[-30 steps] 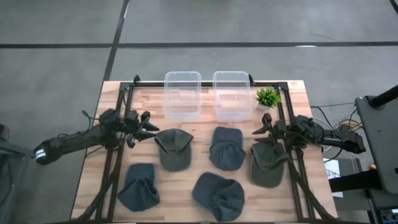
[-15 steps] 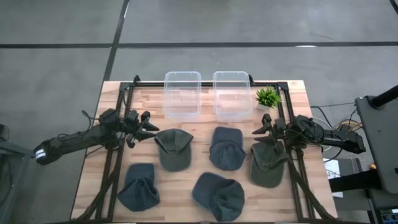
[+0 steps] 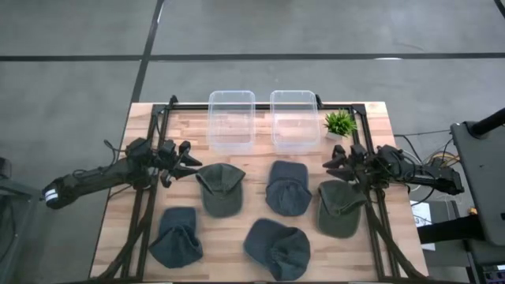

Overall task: Pick & Place hat
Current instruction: Put the top blue cap into the right transparent bin

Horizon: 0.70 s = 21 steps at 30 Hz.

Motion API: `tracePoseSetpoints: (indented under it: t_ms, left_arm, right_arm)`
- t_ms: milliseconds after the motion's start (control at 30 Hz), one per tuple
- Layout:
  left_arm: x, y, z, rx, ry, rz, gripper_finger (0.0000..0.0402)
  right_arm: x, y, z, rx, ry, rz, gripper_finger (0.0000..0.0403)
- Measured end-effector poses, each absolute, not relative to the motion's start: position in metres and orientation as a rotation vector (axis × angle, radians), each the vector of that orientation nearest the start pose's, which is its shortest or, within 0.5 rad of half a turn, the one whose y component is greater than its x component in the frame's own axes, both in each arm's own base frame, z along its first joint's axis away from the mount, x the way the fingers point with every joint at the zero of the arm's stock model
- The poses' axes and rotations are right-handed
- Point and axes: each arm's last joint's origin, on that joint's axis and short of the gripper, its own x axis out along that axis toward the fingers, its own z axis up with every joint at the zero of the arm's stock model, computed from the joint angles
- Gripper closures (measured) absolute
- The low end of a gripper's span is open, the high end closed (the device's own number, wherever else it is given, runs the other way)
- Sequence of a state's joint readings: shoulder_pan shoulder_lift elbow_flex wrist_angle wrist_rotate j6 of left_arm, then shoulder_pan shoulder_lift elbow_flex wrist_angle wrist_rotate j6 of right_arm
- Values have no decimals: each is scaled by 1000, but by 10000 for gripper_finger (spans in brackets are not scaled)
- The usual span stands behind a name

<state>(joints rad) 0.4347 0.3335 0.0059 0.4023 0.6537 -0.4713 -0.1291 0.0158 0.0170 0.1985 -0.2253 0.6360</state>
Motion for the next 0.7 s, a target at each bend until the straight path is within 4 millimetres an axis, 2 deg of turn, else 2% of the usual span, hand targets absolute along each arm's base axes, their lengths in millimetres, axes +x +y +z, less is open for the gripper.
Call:
tracePoseSetpoints:
  t_ms: [133, 233, 400, 533, 700]
  left_arm:
    - [109, 31, 175, -431, -11, -229, 250]
    - [109, 31, 175, -427, -12, -230, 250]
    - [109, 31, 175, -425, -12, -230, 250]
    - [109, 31, 175, -424, -12, -230, 250]
    - [109, 31, 175, -424, -12, -230, 250]
  right_arm:
    - [94, -9, 192, 616, -252, 61, 271]
    - [93, -9, 197, 622, -285, 60, 271]
    - [89, -8, 221, 656, -268, 78, 275]
    - [87, -8, 245, 684, -55, 6, 288]
    - [91, -8, 264, 779, 396, -168, 310]
